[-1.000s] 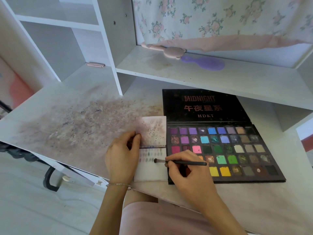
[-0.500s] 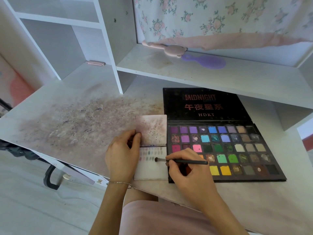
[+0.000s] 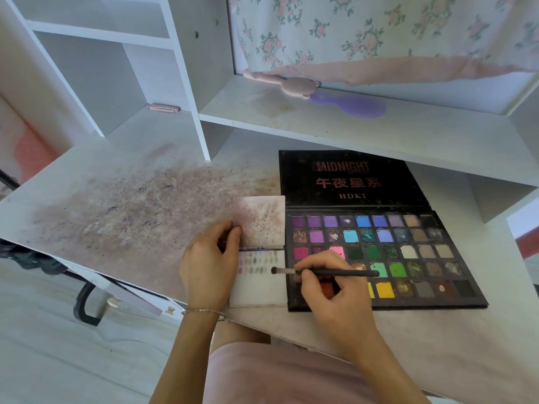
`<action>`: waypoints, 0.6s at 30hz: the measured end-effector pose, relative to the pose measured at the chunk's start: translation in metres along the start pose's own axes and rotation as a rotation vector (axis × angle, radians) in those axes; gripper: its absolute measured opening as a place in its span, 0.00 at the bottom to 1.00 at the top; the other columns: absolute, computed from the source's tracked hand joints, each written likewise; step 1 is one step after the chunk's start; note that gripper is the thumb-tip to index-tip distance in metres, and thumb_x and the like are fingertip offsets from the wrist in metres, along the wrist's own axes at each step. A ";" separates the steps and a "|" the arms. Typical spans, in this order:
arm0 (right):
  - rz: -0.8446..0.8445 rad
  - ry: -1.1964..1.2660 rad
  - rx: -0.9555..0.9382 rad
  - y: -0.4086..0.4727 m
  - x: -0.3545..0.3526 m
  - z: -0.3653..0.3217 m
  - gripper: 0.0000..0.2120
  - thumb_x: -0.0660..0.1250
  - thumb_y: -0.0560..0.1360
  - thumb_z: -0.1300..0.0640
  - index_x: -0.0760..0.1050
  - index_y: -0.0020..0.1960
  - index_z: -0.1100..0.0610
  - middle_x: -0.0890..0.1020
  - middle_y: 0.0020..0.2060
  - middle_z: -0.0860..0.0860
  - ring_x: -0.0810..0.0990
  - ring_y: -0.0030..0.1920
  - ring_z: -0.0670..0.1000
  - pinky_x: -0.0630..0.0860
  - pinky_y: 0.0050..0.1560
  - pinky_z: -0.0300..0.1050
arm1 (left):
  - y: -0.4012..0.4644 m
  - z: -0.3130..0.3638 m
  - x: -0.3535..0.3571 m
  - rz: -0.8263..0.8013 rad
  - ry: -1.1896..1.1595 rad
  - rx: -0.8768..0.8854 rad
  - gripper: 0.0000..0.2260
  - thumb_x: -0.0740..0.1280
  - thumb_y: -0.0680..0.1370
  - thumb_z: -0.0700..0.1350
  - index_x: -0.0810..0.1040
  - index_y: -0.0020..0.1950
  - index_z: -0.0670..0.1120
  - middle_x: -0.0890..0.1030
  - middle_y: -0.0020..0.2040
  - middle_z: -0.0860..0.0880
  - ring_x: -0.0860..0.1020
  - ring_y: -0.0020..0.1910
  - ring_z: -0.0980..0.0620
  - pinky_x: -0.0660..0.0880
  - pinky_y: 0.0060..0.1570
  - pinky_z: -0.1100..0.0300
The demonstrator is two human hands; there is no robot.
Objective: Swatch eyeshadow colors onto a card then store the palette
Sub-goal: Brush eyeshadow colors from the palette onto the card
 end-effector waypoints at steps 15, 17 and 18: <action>0.265 0.033 0.013 -0.014 -0.080 0.016 0.17 0.63 0.75 0.63 0.76 0.44 0.39 0.80 0.42 0.43 0.79 0.44 0.45 0.79 0.40 0.40 | 0.000 -0.001 0.002 -0.001 -0.013 0.005 0.08 0.65 0.76 0.47 0.81 0.51 0.47 0.81 0.41 0.45 0.77 0.42 0.46 0.67 0.40 0.59; 0.314 0.050 0.045 -0.017 -0.093 0.022 0.21 0.62 0.74 0.67 0.75 0.42 0.38 0.80 0.41 0.44 0.79 0.40 0.45 0.77 0.35 0.38 | 0.000 0.000 0.001 -0.002 -0.016 0.011 0.08 0.65 0.76 0.47 0.81 0.51 0.47 0.81 0.42 0.46 0.77 0.42 0.46 0.67 0.40 0.58; 0.336 0.057 0.058 -0.018 -0.099 0.025 0.21 0.61 0.74 0.67 0.75 0.42 0.40 0.80 0.40 0.43 0.79 0.40 0.44 0.77 0.34 0.36 | 0.000 0.000 0.001 -0.003 -0.017 0.014 0.08 0.65 0.76 0.46 0.81 0.51 0.46 0.82 0.42 0.45 0.77 0.43 0.46 0.68 0.40 0.58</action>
Point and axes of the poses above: each hand's wrist, its own y-axis towards the middle knuckle, its own x-axis out of the palm, z = x × y, the point moved 9 cm from there along y, towards the middle knuckle
